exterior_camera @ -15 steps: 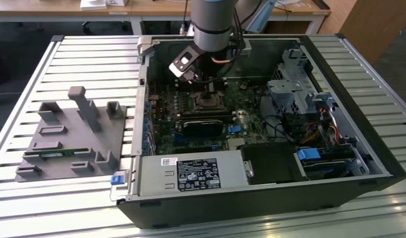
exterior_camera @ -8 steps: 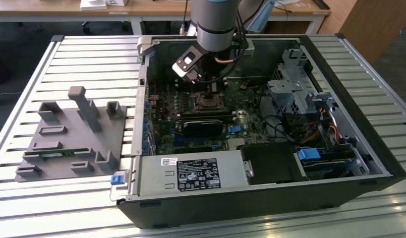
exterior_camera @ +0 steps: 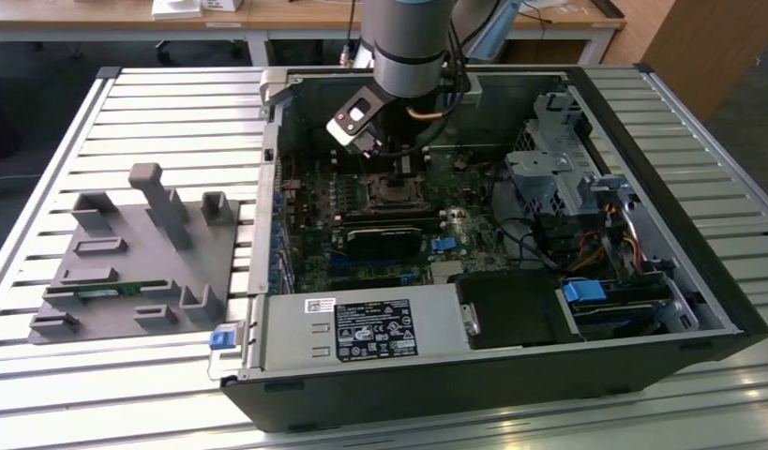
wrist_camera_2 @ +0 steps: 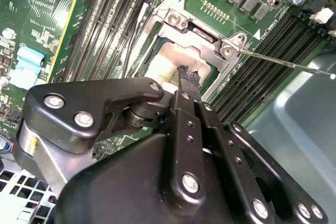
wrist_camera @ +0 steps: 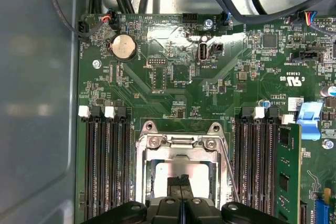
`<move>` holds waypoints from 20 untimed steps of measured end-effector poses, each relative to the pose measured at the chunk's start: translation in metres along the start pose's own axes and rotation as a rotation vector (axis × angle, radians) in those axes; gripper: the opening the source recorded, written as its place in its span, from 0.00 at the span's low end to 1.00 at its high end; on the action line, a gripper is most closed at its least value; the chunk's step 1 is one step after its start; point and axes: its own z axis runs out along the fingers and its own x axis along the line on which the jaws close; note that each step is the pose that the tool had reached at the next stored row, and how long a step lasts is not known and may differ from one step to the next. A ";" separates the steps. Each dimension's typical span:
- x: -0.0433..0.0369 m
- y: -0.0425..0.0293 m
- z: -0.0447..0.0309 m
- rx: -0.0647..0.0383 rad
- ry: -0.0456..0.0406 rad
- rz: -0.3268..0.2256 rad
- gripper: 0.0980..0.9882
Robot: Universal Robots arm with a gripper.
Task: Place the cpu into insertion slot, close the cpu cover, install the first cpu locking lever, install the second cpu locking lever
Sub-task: 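Install the first cpu locking lever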
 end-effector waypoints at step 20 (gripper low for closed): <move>0.0004 0.0001 -0.0107 0.000 -0.0001 0.000 0.02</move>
